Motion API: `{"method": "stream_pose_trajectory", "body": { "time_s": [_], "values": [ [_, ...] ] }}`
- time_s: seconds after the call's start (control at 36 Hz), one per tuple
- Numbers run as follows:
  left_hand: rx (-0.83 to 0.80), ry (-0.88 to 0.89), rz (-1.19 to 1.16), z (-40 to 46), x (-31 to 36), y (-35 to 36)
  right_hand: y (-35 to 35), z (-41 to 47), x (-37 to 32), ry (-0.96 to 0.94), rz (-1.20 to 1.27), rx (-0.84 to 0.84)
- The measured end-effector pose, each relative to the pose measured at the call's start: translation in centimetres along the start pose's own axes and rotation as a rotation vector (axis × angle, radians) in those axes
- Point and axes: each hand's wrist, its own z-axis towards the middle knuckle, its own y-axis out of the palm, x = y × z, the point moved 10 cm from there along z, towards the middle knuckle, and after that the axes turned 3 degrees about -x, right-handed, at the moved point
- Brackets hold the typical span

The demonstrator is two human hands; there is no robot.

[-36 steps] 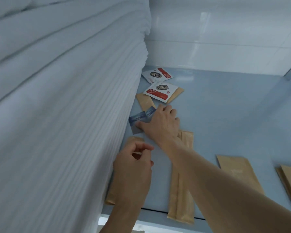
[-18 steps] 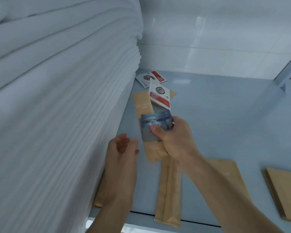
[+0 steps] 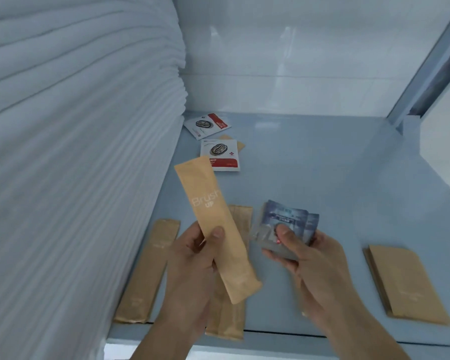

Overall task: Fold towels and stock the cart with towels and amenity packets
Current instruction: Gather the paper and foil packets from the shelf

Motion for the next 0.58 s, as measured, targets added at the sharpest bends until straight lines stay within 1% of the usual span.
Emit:
{"method": "stream_pose_trajectory", "body": {
  "time_s": [0.19, 0.31, 0.36, 0.47, 0.53, 0.58],
  "values": [
    [0.144, -0.011, 0.191, 0.2, 0.2, -3.1, -2.7, 0.3, -1.9, -0.062, 0.079, 0.126],
    [0.204, -0.039, 0.206, -0.1, 0.6, -4.7, -3.5, 0.3, -2.6, -0.096, 0.096, 0.177],
    [0.196, -0.049, 0.209, -0.2, 0.8, -4.7, -3.8, 0.3, -2.8, -0.112, 0.088, 0.196],
    [0.127, -0.049, 0.254, -0.6, 0.6, -3.0, -4.1, 0.2, -3.0, -0.123, 0.079, 0.196],
    [0.082, -0.046, 0.285, -0.8, 0.3, -1.4, -3.9, 0.0, -2.7, -0.098, 0.020, 0.147],
    [0.080, -0.032, 0.346, -0.8, 0.0, -0.6, -3.4, -0.2, -2.0, -0.050, -0.042, 0.074]
  ]
}}
